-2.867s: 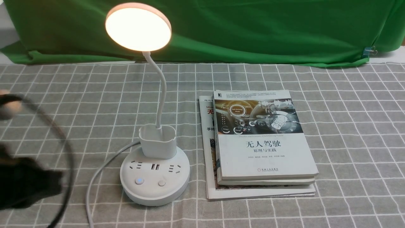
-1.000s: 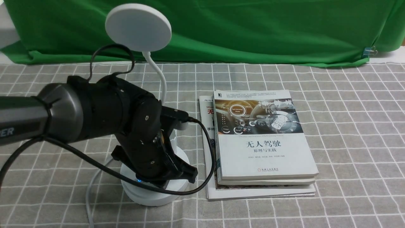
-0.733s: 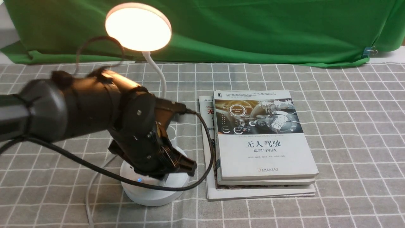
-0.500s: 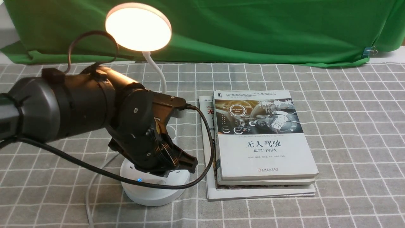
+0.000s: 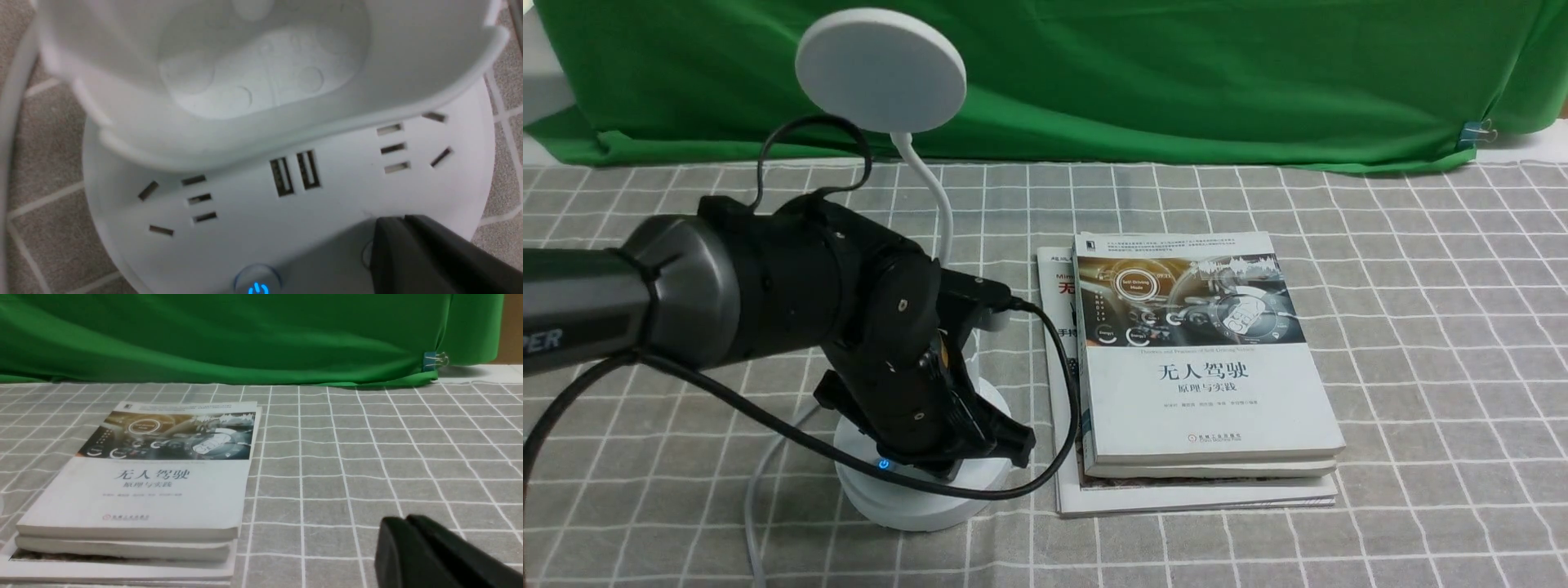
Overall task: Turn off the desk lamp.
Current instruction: Use the left arm to press the button switch on the lamp holder
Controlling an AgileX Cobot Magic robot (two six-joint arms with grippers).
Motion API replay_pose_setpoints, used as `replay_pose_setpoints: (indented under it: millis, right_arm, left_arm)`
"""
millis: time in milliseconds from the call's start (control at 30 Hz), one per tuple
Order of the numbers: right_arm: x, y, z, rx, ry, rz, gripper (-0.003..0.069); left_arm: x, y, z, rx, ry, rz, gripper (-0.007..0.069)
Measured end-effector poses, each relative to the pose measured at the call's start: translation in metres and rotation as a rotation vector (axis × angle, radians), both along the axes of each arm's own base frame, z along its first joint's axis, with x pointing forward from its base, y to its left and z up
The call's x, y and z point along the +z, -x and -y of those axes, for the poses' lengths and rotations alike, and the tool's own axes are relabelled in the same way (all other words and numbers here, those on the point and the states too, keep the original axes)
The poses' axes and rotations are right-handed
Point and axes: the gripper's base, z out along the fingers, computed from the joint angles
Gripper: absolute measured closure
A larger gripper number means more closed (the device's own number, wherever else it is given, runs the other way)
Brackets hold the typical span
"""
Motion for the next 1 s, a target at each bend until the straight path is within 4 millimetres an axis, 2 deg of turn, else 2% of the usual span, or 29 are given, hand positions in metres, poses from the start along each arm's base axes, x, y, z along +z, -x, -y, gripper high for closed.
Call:
replay_pose_setpoints:
  millis: [300, 1000]
  right_arm:
    - [0.0, 0.0, 0.0, 0.0, 0.0, 0.0, 0.0622]
    - [0.0, 0.0, 0.0, 0.0, 0.0, 0.0, 0.0622]
  left_arm:
    - [0.028, 0.008, -0.004, 0.008, 0.055, 0.064, 0.0624]
    - [0.028, 0.007, -0.003, 0.013, 0.069, 0.076, 0.0624]
